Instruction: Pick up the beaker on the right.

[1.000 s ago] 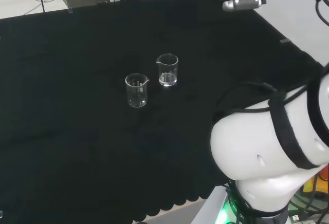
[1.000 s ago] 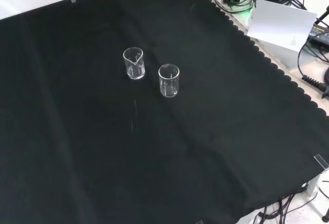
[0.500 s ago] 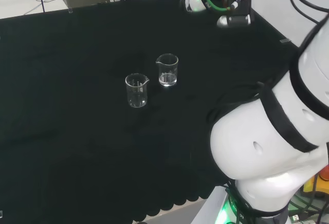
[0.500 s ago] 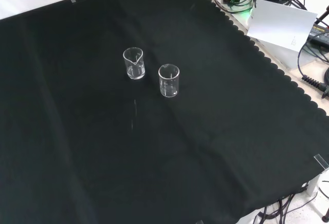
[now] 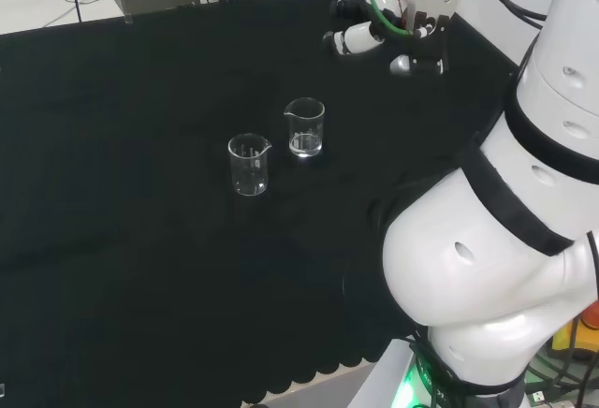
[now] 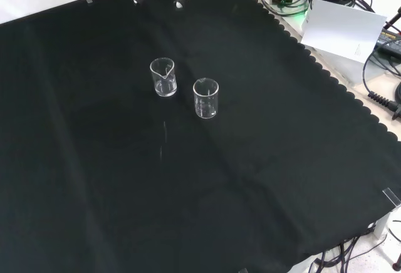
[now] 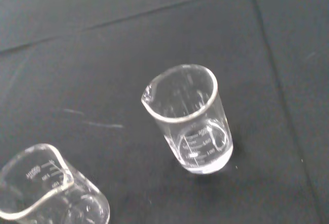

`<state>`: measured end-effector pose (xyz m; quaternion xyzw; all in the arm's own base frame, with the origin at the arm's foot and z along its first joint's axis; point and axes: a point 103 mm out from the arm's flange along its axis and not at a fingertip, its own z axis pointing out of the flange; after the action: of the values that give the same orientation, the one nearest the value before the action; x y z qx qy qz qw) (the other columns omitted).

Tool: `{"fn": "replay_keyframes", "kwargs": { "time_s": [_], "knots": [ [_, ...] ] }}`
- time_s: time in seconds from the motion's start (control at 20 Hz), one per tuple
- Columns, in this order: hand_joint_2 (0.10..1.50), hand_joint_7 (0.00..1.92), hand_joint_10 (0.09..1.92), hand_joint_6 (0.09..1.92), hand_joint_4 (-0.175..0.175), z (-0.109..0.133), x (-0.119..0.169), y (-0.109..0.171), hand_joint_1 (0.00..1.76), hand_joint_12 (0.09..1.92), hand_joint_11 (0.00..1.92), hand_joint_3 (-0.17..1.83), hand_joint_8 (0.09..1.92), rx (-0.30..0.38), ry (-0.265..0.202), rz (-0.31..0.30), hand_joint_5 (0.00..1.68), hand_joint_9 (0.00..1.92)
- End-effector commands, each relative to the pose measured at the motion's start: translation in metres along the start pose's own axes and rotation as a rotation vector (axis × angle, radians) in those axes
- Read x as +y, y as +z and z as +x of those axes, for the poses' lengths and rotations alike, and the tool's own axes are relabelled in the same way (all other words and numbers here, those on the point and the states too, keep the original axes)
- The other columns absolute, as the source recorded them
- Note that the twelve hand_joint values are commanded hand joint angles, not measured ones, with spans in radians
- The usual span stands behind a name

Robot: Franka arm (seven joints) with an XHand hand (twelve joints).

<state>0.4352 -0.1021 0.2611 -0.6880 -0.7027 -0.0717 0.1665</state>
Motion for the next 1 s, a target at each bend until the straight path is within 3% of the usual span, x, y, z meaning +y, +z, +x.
{"fn": "replay_keyframes", "kwargs": {
  "time_s": [0.05,0.3,0.75,1.0],
  "knots": [
    [0.69,0.25,0.63,0.09,-0.034,-0.024,0.043,0.047,0.83,1.36,0.0,0.52,0.64,0.119,-0.083,0.061,0.48,0.36],
    [0.54,0.22,0.66,0.09,-0.024,-0.035,0.051,0.065,0.88,1.38,0.0,0.74,0.64,0.129,-0.121,0.089,0.46,0.33],
    [0.5,0.21,0.67,0.09,-0.022,-0.049,0.053,0.089,0.86,1.39,0.0,0.76,0.64,0.117,-0.109,0.178,0.45,0.32],
    [0.49,0.18,0.66,0.09,-0.013,-0.053,0.048,0.097,0.81,1.37,0.0,0.7,0.63,0.123,-0.133,0.13,0.41,0.3]
  ]
}}
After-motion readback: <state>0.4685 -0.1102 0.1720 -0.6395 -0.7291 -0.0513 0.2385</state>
